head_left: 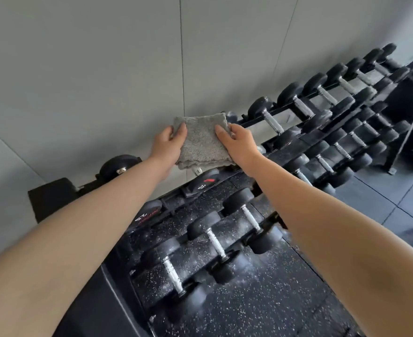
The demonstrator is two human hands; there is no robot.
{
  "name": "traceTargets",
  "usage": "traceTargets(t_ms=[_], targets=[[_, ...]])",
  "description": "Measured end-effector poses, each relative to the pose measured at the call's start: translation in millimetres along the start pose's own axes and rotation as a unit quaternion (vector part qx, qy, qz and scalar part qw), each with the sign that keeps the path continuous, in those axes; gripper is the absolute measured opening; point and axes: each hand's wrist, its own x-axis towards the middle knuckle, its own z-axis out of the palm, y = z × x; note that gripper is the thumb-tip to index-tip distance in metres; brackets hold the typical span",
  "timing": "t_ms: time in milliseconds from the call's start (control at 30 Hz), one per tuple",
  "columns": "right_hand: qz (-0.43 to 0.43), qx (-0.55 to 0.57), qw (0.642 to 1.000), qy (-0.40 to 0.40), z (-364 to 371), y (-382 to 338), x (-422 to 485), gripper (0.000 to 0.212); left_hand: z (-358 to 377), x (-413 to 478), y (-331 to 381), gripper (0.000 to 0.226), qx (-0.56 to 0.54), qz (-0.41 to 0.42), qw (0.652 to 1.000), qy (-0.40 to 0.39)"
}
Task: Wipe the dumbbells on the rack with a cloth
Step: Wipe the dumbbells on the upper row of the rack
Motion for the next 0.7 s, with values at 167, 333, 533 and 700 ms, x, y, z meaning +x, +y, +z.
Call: traceTargets(t_ms=[167,333,533,700], targets=[[-0.005,-0.012,1.000,-0.020,-13.6,1.9,-7.1,0.032,6.4,-15.1,0.6,0.021,0.020,-0.002,1.000,0.017],[-0.004,-0.011,1.000,-0.020,-17.4,0.4,-13.1,0.030,6.7,-24.6,7.8,0.020,0.029,0.000,0.999,0.019],[0.000,-0.035,0.999,-0.012,-13.3,-3.6,-27.1,0.033,0.5,-37.6,11.7,0.020,0.041,0.015,0.999,0.012],[0.000,-0.034,0.999,0.002,-7.6,-9.4,-50.5,0.036,-9.3,-55.1,13.4,0.020,0.048,0.022,0.999,0.008]])
